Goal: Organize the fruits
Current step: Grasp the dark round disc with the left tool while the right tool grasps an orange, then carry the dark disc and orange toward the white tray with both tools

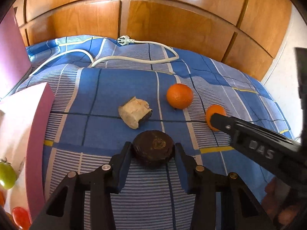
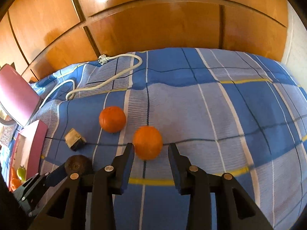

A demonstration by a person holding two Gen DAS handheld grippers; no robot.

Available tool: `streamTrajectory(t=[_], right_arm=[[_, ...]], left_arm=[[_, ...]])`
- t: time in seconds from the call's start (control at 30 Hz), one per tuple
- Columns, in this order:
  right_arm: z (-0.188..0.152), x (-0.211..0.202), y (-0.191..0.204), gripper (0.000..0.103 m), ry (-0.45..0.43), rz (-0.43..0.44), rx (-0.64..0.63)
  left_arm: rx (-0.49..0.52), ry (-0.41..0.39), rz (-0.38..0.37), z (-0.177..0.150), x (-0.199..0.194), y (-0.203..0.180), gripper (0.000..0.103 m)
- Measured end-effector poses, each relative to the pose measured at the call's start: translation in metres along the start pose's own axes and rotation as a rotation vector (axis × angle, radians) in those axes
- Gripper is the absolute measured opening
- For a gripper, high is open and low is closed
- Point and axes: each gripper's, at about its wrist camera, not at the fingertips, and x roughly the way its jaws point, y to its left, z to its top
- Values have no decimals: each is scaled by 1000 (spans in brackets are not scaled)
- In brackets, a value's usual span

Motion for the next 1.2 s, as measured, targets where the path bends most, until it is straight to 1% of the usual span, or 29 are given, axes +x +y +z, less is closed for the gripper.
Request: streamTrajectory(t=[0.13,0.23,0.33,0.43,0.6,0.77,1.0,1.1,1.2], right_arm=[[3,18,8,37,21,-22,-46],[1,21,12,35,-4,-37,-78],[-1,20,13,35,-7,-39,-97],[-4,16,11,34,-2,-49,-103],[-19,3,7,34,6,-55,-105],[-38,-12,5,34,10,-52,-95],[-66,-32,10,34,12,-43,-116],[-77,-38,13,35,-3,-53,-136],[-85,-39,17,35,-34,-77,-169]], left_arm=[[10,1,17,0,2,-3,44],[13,1,23,0,3,-4,44],[24,0,35,-1,4,-6,44],[24,1,31,0,3,-5,43],[16,6,27,-2,-1,-4,42],[9,1,24,-17,-14,-4,42],[11,-21,33,-45,-36,-5,42],[44,-39,52,-56,-42,-10,42],[59,-48,58,-59,-43,-11,43]])
